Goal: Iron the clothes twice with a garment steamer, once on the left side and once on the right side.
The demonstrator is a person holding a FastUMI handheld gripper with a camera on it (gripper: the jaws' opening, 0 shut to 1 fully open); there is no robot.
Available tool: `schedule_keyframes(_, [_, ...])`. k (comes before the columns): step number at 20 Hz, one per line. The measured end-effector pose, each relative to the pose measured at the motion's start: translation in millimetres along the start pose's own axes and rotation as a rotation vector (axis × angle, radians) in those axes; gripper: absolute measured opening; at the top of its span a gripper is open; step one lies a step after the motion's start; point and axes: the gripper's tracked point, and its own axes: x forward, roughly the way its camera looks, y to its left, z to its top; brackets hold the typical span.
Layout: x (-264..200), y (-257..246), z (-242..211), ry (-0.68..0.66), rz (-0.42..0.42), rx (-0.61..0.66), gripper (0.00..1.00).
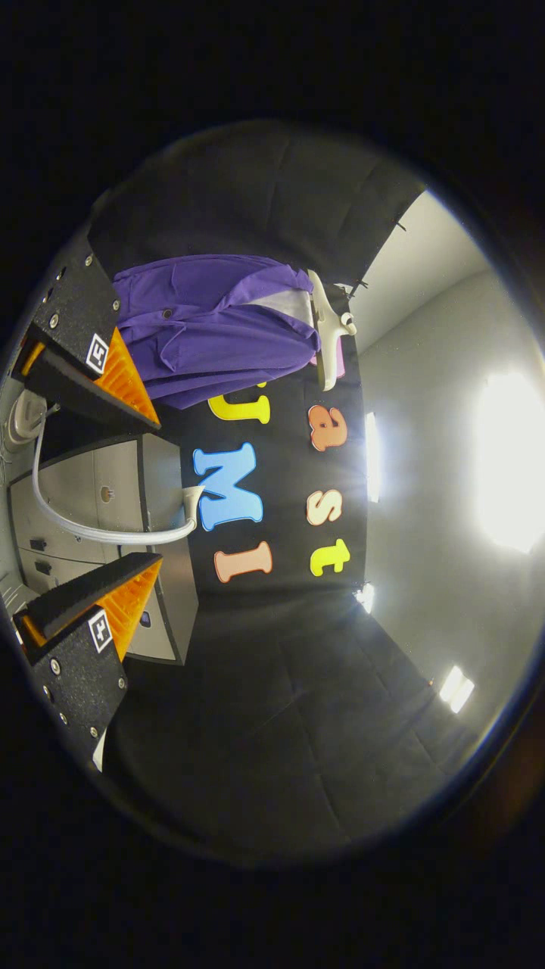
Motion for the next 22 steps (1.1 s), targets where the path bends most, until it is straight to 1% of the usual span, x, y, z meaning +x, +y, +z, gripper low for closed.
schedule_keyframes(6, [27.0, 4.0, 35.5, -0.025, 0.007, -0.048, 0.96])
schedule_keyframes(9, [53.1, 2.3, 54.0, -0.032, 0.030, -0.025, 0.96])
schedule_keyframes(13, [103.8, -15.5, 68.3, -0.029, 0.056, -0.028, 0.96])
schedule_keyframes(17, [163.4, -20.5, 73.9, 0.005, 0.149, -0.023, 0.96])
schedule_keyframes(22, [237.3, -44.0, 77.8, 0.011, 0.184, -0.004, 0.96])
